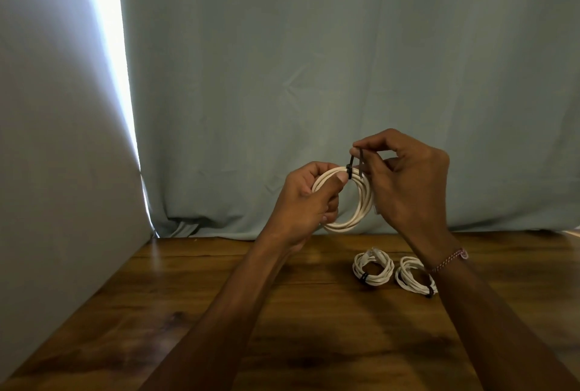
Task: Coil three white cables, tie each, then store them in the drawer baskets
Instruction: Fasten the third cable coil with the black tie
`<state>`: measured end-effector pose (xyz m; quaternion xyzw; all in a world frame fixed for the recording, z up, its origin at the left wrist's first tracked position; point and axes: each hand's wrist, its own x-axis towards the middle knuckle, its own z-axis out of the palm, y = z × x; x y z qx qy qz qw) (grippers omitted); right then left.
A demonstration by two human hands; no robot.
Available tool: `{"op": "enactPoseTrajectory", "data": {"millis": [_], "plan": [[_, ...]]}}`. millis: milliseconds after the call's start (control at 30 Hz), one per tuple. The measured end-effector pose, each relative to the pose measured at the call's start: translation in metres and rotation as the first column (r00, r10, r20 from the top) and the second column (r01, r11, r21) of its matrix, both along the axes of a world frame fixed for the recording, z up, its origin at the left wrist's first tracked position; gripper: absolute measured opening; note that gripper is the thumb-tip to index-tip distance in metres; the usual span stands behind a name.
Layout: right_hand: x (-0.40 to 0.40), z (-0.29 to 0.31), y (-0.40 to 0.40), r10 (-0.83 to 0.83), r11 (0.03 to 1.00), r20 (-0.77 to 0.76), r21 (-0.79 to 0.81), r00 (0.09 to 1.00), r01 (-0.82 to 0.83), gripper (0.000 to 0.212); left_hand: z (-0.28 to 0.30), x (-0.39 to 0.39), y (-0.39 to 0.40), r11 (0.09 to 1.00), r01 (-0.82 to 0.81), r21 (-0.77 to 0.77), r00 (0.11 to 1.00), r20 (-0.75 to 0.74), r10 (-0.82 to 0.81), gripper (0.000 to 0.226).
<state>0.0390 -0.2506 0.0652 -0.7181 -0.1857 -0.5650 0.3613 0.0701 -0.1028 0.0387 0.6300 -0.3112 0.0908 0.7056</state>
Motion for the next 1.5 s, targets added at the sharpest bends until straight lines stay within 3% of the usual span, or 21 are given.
{"op": "enactPoseTrajectory", "data": {"millis": [267, 533, 667, 833, 1100, 1300, 1367, 1500], "plan": [[-0.003, -0.003, 0.015, 0.065, 0.997, -0.097, 0.058, 0.993, -0.060, 0.008, 0.001, 0.001, -0.002, 0.986, -0.154, -0.067, 0.988, -0.044, 0.151, 0.024], [0.000, -0.015, 0.030, 0.083, 0.995, -0.087, 0.070, 0.993, -0.077, 0.013, 0.004, 0.004, 0.002, 0.981, -0.147, -0.130, 0.986, -0.098, 0.135, 0.024], [0.003, -0.019, 0.032, 0.101, 0.993, -0.067, 0.063, 0.993, -0.097, 0.015, 0.008, 0.001, 0.006, 0.983, -0.048, -0.175, 0.993, -0.111, 0.029, 0.006], [0.003, -0.020, 0.034, 0.075, 0.997, -0.014, -0.006, 0.997, -0.075, 0.018, 0.011, 0.002, 0.007, 0.947, 0.121, -0.297, 0.973, -0.156, -0.173, 0.020], [0.005, -0.022, 0.031, -0.008, 0.980, 0.095, -0.196, 0.995, 0.026, 0.017, 0.012, 0.005, 0.018, 0.975, 0.056, -0.214, 0.988, -0.131, -0.085, 0.023], [0.003, -0.022, 0.032, -0.077, 0.941, 0.137, -0.317, 0.988, 0.117, 0.015, 0.014, 0.006, 0.024, 0.969, 0.109, -0.221, 0.984, -0.111, -0.136, 0.016], [0.003, -0.022, 0.033, -0.101, 0.935, 0.148, -0.324, 0.984, 0.144, 0.017, 0.015, 0.005, 0.023, 0.970, 0.102, -0.219, 0.987, -0.100, -0.126, 0.016], [0.002, -0.018, 0.032, -0.027, 0.976, 0.068, -0.213, 0.997, 0.041, 0.016, 0.015, 0.005, 0.025, 0.982, 0.076, -0.172, 0.993, -0.076, -0.090, 0.017]]}}
